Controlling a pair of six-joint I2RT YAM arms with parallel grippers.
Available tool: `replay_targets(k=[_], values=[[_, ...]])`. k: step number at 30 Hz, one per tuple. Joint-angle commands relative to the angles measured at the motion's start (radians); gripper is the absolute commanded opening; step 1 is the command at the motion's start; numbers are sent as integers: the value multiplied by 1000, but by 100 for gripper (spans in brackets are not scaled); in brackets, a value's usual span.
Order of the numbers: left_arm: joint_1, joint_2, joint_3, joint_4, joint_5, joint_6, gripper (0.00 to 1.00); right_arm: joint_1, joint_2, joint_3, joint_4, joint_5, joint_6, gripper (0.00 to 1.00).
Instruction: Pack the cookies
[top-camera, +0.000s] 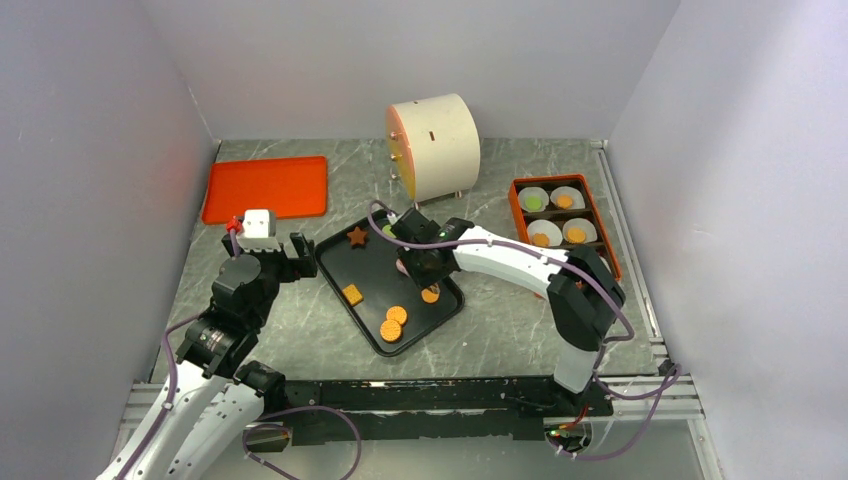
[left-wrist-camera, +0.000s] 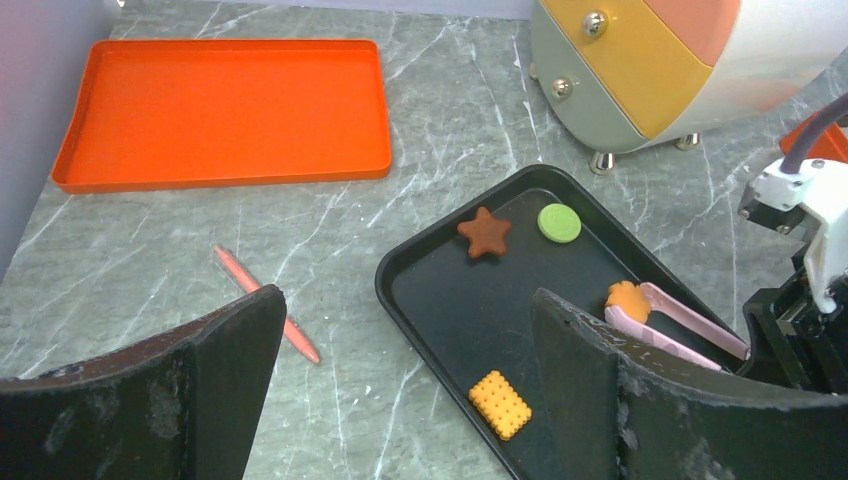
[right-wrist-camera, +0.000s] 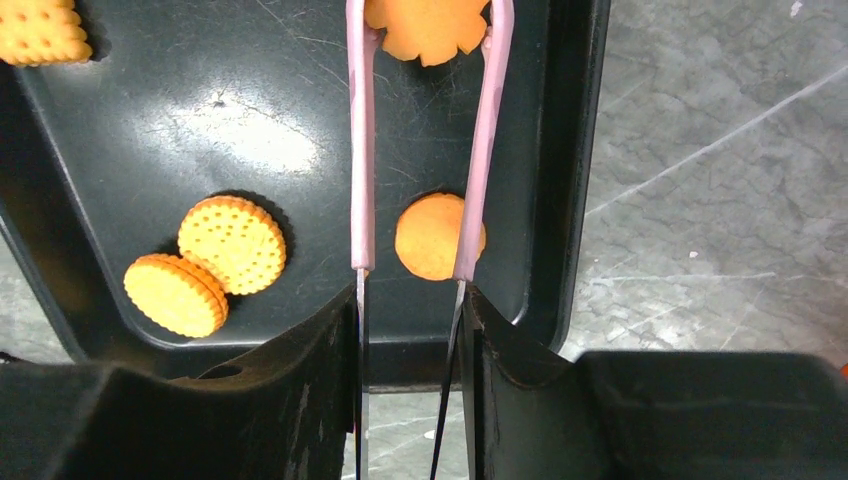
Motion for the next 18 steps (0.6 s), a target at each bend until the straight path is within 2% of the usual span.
replay_targets(k=[1,18], values=[[6,-3,9,26,10,21,96,5,-87,52,-31,17,8,28],[6,-16,6,31,10,22,96,-41,-287,-15,-170,92,86,24]])
